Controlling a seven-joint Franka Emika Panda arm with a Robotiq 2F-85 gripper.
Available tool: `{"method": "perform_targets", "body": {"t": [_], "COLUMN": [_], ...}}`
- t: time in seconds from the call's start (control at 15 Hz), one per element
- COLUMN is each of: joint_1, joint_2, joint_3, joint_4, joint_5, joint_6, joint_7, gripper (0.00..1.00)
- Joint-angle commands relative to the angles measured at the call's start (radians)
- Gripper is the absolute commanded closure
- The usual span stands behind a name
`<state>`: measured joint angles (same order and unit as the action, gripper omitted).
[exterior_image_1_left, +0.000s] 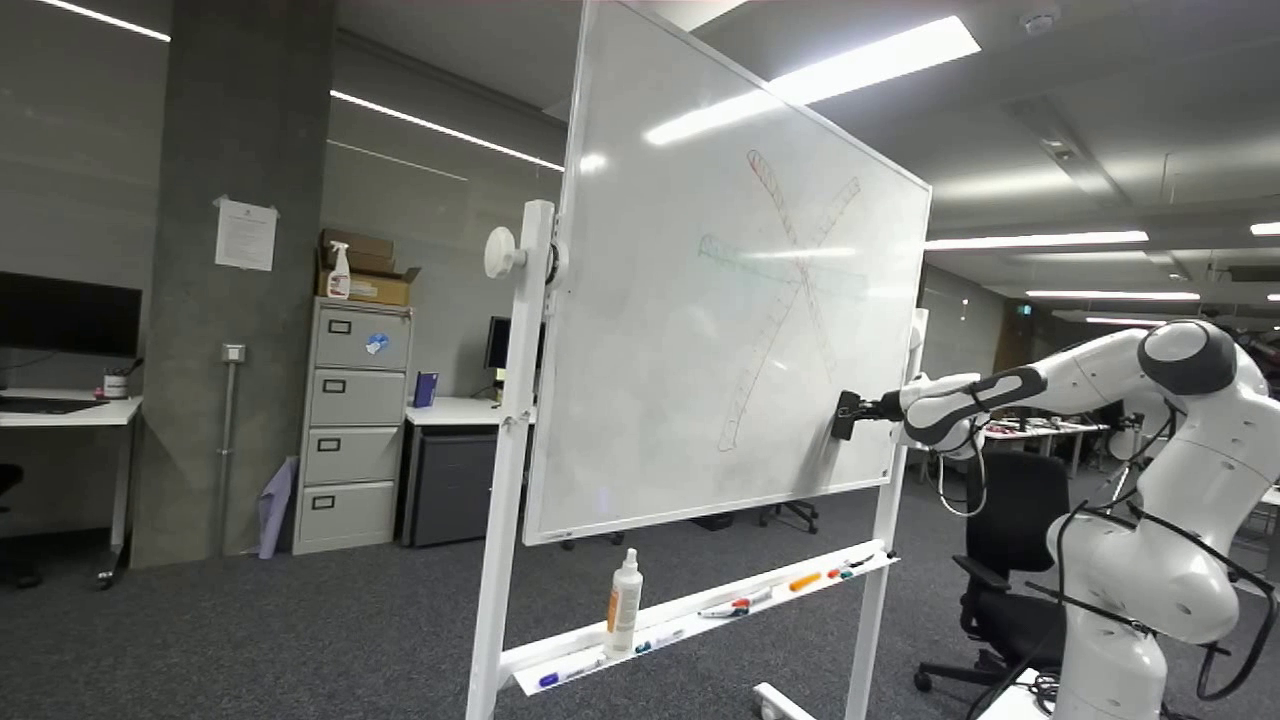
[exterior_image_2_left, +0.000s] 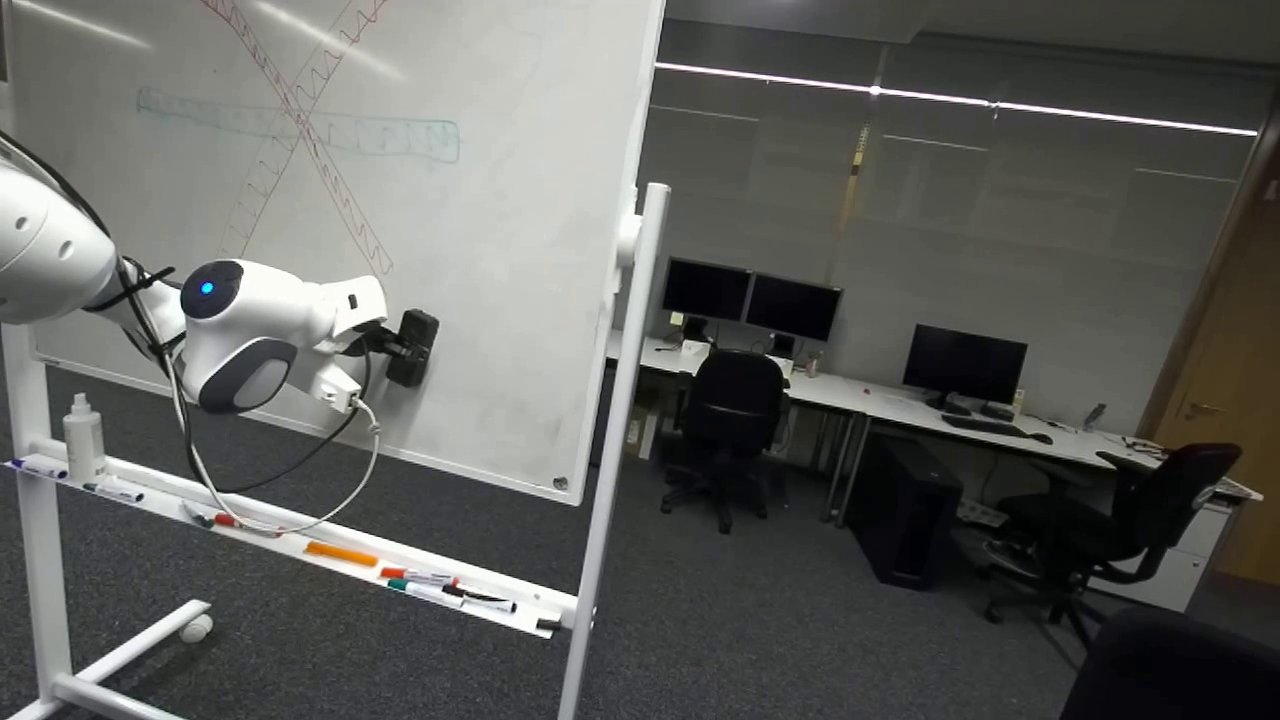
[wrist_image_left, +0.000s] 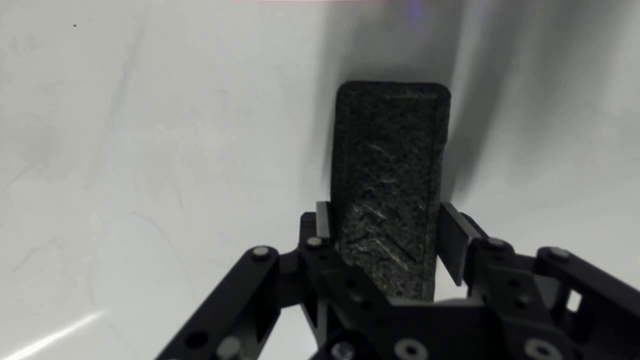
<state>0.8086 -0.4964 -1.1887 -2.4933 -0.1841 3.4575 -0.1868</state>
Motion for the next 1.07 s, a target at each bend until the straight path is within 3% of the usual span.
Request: {"method": "perform_targets", "body": {"t": [0.0,0.53,1.0], "joint_1": [0.039,-0.018,0.024], "joint_2": [-0.007,0.006,0.002], "joint_3": [0.044,0.133,0.025], "joint_4": [0.013,0.007,0.040], "joint_5": [-0.031,-0.030,-0.019], "joint_6": [0.000,0.000,0.000], "joint_7": [-0.025,-0.041,-0.028], "gripper": [0.70,0.70,0.70]}}
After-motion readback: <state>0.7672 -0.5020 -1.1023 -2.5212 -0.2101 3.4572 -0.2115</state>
